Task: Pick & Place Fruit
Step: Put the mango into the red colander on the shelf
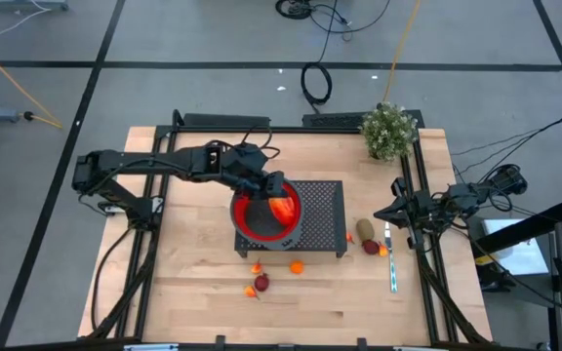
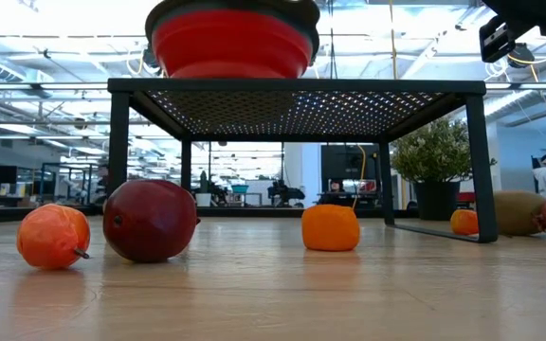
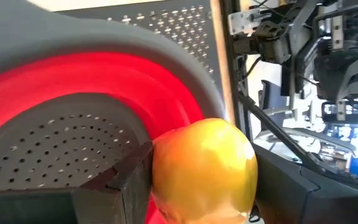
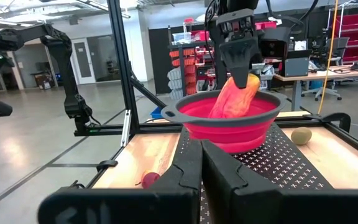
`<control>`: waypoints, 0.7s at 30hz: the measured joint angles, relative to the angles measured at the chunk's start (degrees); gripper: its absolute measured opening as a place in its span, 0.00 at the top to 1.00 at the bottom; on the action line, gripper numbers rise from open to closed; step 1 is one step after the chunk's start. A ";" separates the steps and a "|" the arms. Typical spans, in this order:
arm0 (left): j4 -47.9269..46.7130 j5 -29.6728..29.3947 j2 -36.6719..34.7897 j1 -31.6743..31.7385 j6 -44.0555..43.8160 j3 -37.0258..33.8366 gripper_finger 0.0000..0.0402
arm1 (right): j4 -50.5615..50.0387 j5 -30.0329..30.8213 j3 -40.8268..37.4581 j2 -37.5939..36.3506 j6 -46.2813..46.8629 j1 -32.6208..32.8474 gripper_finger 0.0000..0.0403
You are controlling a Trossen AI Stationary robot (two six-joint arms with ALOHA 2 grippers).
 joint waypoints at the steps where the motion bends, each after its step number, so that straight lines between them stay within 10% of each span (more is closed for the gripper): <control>1: 0.76 0.04 0.00 0.00 -0.17 0.00 0.43 | 0.00 0.00 0.02 0.00 0.02 0.00 1.00; 21: 3.07 5.87 0.00 0.46 -1.13 0.00 0.43 | 0.00 -0.02 0.00 0.00 1.05 -0.02 1.00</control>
